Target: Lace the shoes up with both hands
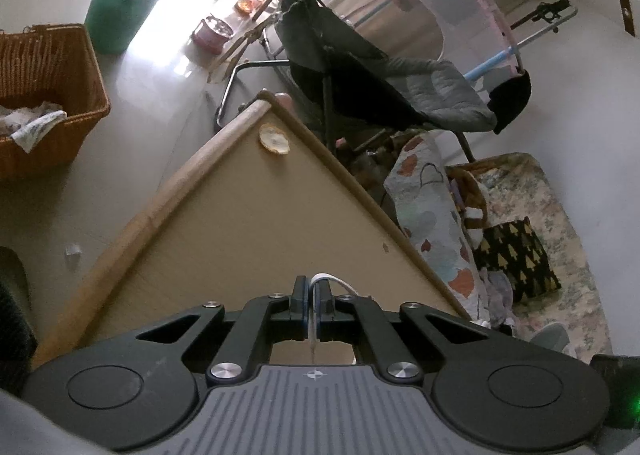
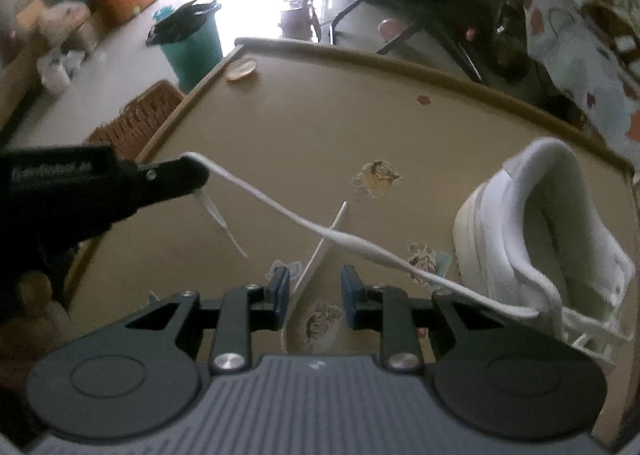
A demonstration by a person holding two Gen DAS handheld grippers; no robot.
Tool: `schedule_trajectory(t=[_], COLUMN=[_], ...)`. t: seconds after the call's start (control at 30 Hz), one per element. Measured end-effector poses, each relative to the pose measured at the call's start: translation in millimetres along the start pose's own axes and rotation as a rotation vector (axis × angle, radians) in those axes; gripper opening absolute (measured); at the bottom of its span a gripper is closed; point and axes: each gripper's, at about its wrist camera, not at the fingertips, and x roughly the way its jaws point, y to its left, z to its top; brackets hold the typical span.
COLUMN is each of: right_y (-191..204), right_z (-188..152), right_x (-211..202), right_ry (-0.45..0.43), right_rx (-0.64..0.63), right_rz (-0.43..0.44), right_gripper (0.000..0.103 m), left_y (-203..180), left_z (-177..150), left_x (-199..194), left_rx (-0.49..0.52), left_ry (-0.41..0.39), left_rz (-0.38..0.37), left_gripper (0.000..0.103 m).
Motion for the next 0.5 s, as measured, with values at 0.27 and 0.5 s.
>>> schedule_trajectory(t=[0.27, 0.5], right_y=[-3.9, -6.5], right_z=[-1.2, -8.3], right_x=[-2.0, -12.7], right_ry=[0.001, 0.011], right_rx=[-0.011, -0.058], right_rz=[0.002, 0.044], right_gripper=[0.007, 0.0], left_y=[4.7, 3.9], left_z=[3.9, 6.4], left_x=[3.4, 3.3], left_rx=[-0.012, -0.02], left_ry=[0.002, -0.017], left_rz=[0.037, 0.067], left_gripper=[0.017, 0.053])
